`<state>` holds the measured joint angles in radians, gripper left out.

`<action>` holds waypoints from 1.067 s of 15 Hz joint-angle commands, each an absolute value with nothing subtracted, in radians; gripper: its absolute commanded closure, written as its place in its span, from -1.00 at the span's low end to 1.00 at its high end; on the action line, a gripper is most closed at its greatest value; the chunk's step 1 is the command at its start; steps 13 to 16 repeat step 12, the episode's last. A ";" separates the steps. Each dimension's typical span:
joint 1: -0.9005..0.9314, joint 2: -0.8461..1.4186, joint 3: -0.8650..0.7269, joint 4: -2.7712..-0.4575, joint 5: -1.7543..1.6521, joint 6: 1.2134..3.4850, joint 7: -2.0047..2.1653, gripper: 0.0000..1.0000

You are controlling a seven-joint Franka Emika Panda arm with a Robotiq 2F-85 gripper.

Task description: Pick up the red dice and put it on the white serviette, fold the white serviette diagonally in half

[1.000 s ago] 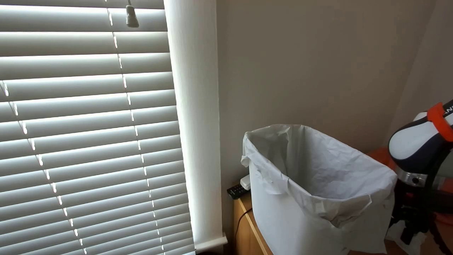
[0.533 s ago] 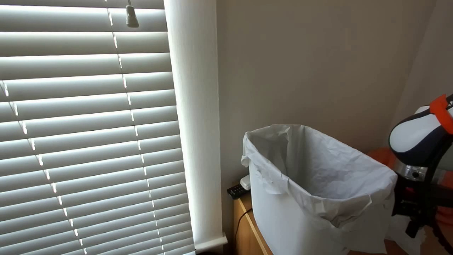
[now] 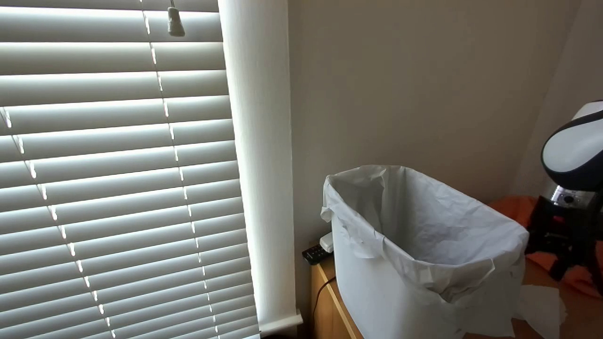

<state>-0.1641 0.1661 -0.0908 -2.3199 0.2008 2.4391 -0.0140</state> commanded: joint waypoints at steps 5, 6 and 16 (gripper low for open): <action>-0.149 0.028 -0.141 -2.380 0.007 2.476 0.172 -1.00; -0.152 0.029 -0.139 -2.378 0.017 2.464 0.167 -1.00; -0.154 0.054 -0.136 -2.345 0.044 2.451 0.138 -1.00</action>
